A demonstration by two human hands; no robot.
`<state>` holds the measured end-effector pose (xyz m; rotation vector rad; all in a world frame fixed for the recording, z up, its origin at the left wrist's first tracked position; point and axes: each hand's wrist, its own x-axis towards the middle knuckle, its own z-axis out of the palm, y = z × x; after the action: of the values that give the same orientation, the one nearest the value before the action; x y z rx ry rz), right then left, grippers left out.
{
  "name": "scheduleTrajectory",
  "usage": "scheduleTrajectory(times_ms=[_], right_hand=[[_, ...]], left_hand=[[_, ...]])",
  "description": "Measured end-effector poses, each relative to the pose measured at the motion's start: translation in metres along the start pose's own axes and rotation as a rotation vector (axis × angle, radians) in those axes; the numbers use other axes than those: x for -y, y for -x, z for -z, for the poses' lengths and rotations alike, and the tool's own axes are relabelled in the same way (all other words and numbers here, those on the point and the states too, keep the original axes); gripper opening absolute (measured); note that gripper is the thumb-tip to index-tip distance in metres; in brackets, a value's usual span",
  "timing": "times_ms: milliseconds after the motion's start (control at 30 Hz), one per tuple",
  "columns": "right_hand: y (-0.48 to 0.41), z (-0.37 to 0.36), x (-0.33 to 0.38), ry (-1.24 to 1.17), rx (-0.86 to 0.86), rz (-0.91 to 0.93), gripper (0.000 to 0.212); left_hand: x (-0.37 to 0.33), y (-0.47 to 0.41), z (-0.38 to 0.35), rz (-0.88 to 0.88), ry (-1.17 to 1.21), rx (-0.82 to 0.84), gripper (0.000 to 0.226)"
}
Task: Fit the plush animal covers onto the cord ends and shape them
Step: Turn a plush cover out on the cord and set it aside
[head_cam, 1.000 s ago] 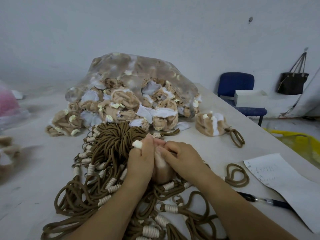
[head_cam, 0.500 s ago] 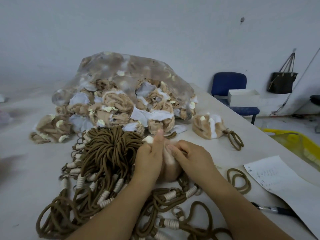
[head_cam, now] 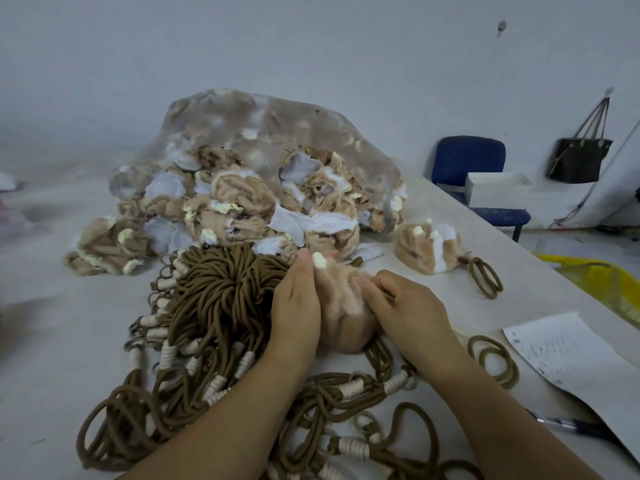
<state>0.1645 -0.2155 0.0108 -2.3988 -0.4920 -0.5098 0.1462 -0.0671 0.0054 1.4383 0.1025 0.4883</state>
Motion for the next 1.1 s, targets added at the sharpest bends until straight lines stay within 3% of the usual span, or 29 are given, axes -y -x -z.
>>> scheduleTrajectory(times_ms=[100, 433, 600, 967, 1100], right_hand=[[0.0, -0.002, 0.0, 0.031, 0.012, 0.012, 0.059], [0.0, -0.008, -0.001, 0.085, 0.016, -0.023, 0.049], [0.001, -0.011, 0.005, 0.074, 0.025, -0.019, 0.037], [0.003, -0.005, 0.009, -0.142, 0.073, -0.039, 0.036], [0.003, -0.005, 0.009, -0.117, 0.084, -0.024, 0.031]], left_hand=[[0.0, -0.001, -0.001, -0.062, -0.057, 0.025, 0.028], [0.005, -0.007, 0.002, -0.05, 0.032, -0.06, 0.033], [0.004, -0.005, 0.0, -0.073, 0.025, -0.017, 0.035], [0.004, -0.002, -0.006, -0.031, 0.059, 0.128, 0.03], [0.003, -0.002, -0.005, -0.064, 0.064, 0.068, 0.031]])
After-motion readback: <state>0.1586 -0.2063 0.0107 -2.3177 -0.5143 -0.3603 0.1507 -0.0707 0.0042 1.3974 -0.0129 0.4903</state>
